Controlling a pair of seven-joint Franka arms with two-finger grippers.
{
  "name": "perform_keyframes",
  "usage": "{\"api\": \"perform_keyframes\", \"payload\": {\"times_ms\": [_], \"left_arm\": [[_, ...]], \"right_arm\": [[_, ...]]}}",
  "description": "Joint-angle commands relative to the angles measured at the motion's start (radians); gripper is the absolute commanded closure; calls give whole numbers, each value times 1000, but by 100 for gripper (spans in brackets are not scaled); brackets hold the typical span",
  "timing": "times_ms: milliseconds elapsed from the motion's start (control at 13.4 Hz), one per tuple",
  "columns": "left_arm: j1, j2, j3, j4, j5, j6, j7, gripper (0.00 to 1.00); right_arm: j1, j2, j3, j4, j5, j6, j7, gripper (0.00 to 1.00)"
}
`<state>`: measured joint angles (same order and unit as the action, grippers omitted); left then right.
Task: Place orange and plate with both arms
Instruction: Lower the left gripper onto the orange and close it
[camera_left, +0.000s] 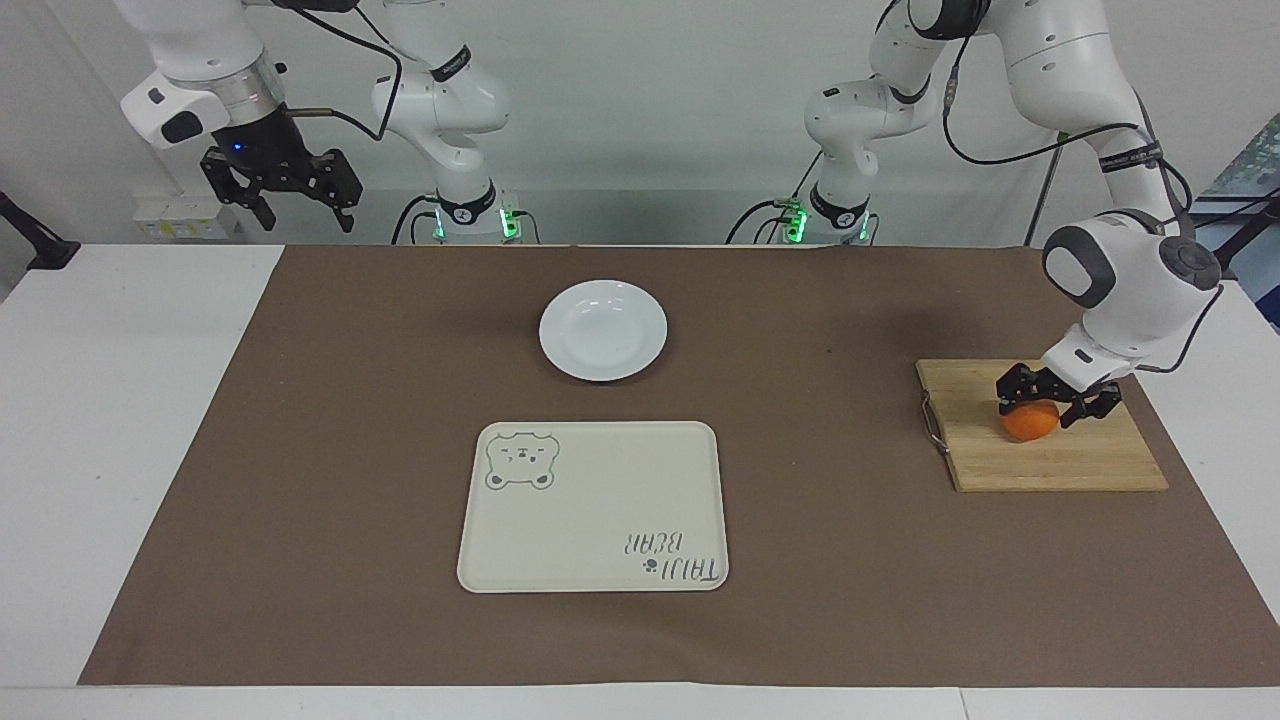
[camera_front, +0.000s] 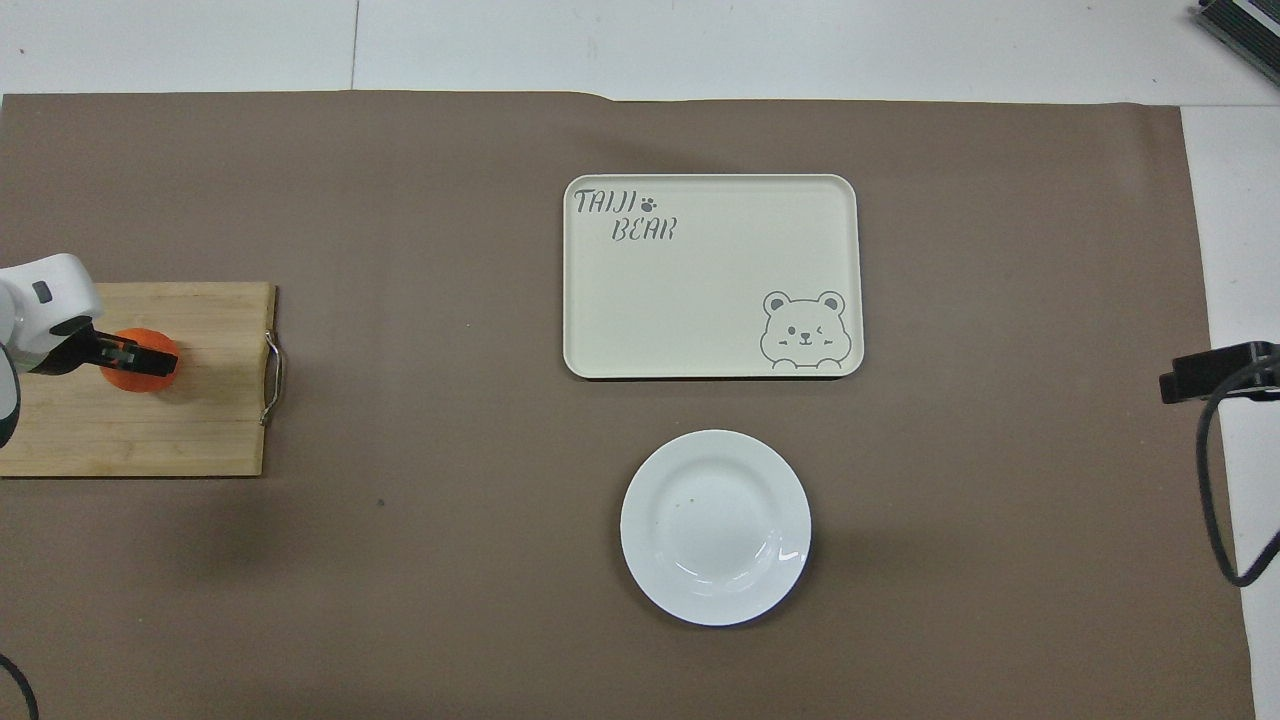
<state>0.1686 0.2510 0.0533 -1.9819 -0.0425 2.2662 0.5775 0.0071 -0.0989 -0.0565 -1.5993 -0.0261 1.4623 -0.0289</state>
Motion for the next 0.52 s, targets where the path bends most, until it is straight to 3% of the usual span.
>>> {"api": "perform_keyframes", "payload": {"times_ms": [0, 299, 448], "left_arm": [[2, -7, -1, -18, -17, 19, 18, 81], [-30, -36, -4, -9, -17, 6, 9, 100], [-57, -61, -4, -9, -17, -2, 7, 100]], "right_arm": [[-6, -7, 4, -8, 8, 9, -3, 0], [-7, -7, 4, -8, 8, 9, -3, 0], [-7, -7, 4, -8, 8, 9, -3, 0]]}}
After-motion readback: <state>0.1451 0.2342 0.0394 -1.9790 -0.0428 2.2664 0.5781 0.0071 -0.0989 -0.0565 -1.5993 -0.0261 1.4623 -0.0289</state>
